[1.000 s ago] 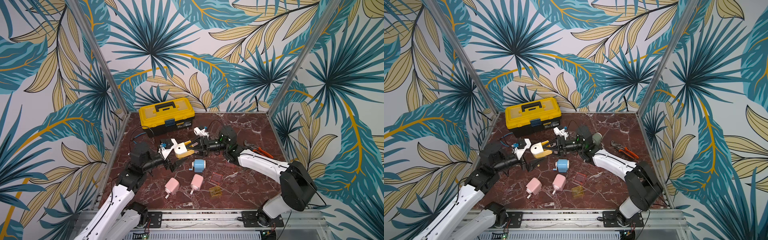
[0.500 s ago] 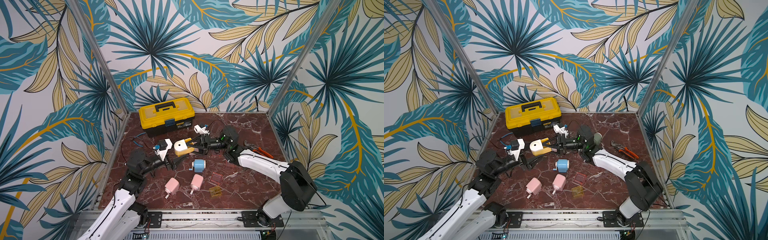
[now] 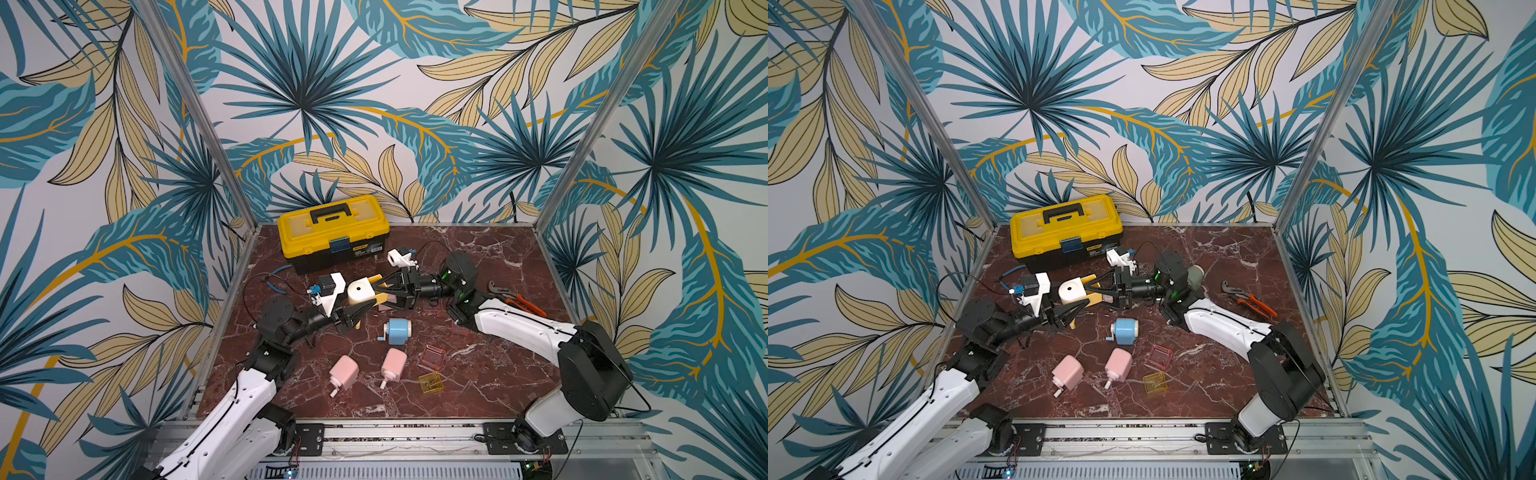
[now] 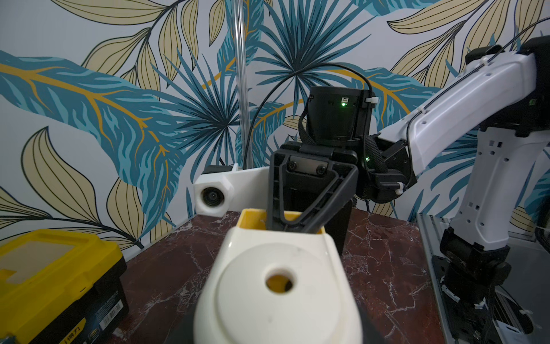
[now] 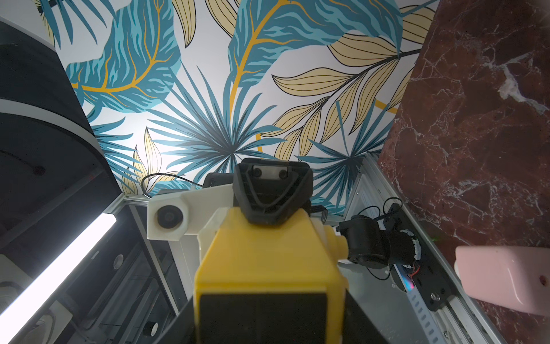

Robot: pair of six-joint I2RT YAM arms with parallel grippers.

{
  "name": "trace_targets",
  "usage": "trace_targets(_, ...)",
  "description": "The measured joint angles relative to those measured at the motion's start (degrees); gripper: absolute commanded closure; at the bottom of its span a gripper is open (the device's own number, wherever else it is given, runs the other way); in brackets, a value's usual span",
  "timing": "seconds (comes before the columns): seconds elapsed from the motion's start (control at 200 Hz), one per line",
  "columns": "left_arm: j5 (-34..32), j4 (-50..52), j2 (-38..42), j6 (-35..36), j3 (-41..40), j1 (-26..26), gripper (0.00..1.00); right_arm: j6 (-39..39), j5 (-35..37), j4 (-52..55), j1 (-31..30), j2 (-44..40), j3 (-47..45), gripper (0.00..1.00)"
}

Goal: Put the tray back into the pencil sharpener
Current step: Pick up the pencil sharpener from the center of the board.

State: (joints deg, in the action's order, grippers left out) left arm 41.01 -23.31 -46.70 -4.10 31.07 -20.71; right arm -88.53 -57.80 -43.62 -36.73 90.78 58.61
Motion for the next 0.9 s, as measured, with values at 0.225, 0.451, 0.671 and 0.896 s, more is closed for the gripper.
trace_targets(0.225,-0.63,-0.85,-0.02,0.17,-0.55,-0.04,0.68,0.83,1.22,0.07,0.00,0.09,0.00,0.30)
trace_targets(0.451,-2.38,-0.81,-0.46,0.87,-2.23,-0.26,0.71,11.19,8.81,10.12,3.52,-6.62,-2.95,0.11)
trace_targets(0.671,-2.67,-0.39,-1.86,1.09,-3.65,-0.33,0.77,28.68,27.06,40.94,10.21,-21.49,-3.06,0.18)
trace_targets(0.896,-4.55,1.51,-6.56,2.64,-2.71,-2.97,0.79,41.00,46.05,72.26,10.47,-25.94,-0.37,0.21)
